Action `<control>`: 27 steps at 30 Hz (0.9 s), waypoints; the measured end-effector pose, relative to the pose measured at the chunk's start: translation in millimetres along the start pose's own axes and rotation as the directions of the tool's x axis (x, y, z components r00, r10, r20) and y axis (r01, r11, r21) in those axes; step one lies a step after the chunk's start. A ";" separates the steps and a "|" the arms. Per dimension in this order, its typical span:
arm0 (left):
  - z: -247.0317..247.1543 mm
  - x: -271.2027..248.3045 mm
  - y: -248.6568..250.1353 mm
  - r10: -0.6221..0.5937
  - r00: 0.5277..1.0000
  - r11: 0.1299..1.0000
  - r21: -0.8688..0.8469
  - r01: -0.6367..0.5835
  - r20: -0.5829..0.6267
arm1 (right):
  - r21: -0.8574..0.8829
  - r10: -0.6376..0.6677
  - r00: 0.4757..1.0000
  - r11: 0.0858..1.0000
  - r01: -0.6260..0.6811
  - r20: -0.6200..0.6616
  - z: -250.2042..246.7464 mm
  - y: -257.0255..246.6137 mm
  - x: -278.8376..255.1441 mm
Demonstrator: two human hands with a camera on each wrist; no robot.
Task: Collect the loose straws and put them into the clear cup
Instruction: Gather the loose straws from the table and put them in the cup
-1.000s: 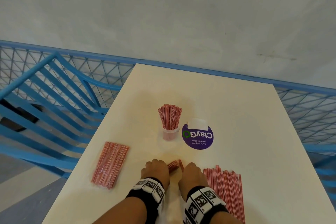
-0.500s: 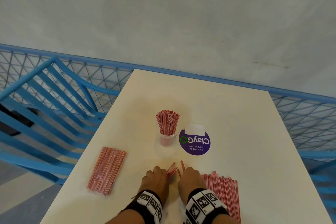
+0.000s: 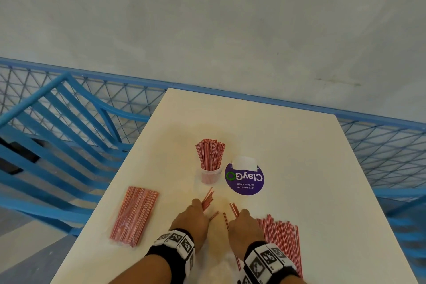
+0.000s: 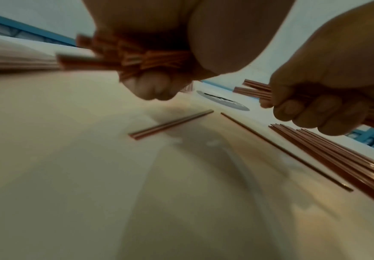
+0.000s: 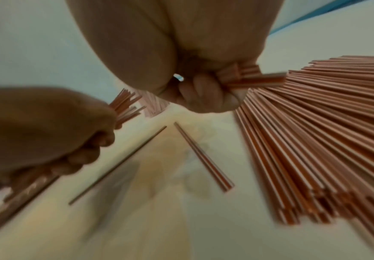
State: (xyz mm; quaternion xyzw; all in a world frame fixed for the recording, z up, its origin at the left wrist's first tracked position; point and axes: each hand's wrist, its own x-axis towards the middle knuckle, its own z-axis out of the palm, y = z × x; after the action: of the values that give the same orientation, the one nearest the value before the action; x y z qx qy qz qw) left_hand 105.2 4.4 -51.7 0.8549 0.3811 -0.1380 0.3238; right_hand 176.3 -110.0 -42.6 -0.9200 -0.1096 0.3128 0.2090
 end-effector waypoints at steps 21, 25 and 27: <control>0.3 -7.3 2.2 -0.077 0.994 0.983 0.172 0.062 0.084 | -0.178 0.058 0.992 0.983 -0.038 0.108 9.8 -5.2 2.9; -1.5 -7.8 3.2 -0.059 0.998 0.963 0.263 0.057 -0.001 | -0.165 0.047 0.992 0.986 -0.027 0.117 7.7 -2.2 1.2; -2.1 -8.8 4.6 -0.064 0.998 0.957 0.285 0.062 -0.001 | -0.140 0.034 0.991 0.990 -0.016 0.130 4.8 -1.9 0.3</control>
State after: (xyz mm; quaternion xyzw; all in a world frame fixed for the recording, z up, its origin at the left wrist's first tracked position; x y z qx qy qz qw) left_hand 102.7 -1.6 -43.8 0.8794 0.3829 -0.2052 0.1946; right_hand 173.4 -106.7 -45.4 -0.9110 -0.1330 0.3671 0.1329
